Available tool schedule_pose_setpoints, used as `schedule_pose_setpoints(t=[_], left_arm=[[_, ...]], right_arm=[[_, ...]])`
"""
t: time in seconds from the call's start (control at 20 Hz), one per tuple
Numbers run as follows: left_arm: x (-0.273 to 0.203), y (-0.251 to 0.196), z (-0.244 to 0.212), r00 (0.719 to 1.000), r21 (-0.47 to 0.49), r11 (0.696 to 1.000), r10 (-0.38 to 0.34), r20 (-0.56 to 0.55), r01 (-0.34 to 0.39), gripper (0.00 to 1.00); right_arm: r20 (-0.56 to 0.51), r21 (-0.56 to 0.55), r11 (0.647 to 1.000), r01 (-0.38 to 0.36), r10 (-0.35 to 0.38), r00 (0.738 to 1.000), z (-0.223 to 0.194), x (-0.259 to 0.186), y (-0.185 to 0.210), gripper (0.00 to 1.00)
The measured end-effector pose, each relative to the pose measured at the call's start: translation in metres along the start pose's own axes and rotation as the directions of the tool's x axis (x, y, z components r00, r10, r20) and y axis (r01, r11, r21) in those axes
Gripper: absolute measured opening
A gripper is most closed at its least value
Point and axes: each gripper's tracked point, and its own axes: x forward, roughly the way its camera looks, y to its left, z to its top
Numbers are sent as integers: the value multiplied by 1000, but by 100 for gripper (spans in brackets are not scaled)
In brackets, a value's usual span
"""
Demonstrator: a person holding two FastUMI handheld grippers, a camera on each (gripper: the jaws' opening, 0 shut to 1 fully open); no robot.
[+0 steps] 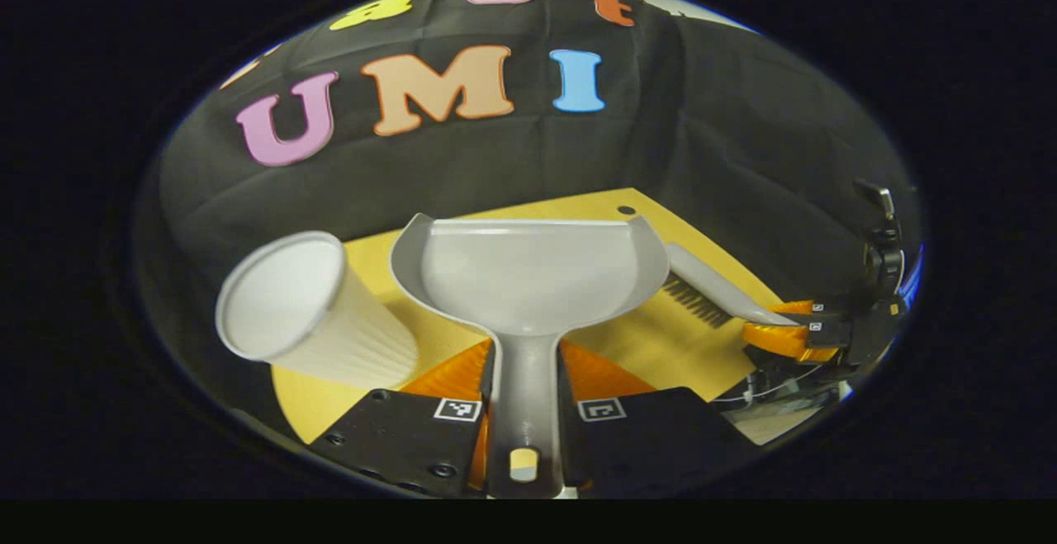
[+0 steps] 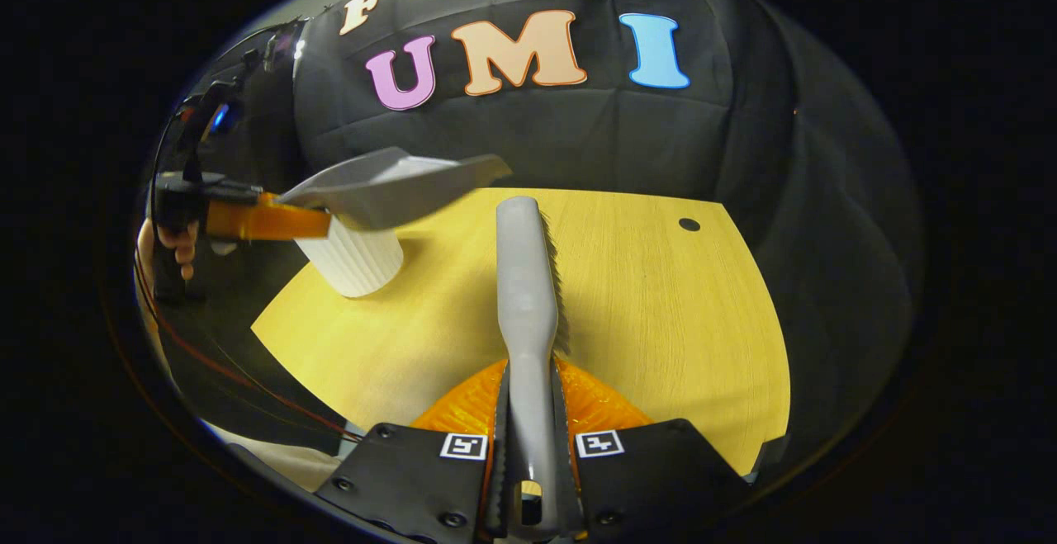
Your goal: Pick up the small broom and dustpan from the desktop, sweep the trash into the dustpan with the broom, and then empty the trash into the garbage bin.
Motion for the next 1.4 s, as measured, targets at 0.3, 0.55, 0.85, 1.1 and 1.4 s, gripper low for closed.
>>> schedule_pose_setpoints(t=[0.3, 0.55, 0.85, 1.1, 1.4], left_arm=[[22, 10, -48, 985, -39, 986, 159, -63, -162, 28], [25, 11, -68, 973, -144, 970, 173, -152, -195, 28], [34, 6, -89, 961, -232, 943, 194, -200, -238, 29], [33, 5, -90, 956, -242, 937, 203, -212, -252, 29], [34, 0, -96, 955, -241, 939, 194, -224, -247, 35]], right_arm=[[-65, 38, 999, 22, -20, 998, -40, 17, 0, 22], [-141, 50, 998, 44, -36, 989, -71, 54, 7, 24], [-210, 142, 988, 56, -26, 977, -89, 93, 14, 25], [-243, 116, 990, 78, -48, 969, -93, 115, 21, 26], [-259, 183, 982, 52, -3, 966, -97, 118, 36, 48]])
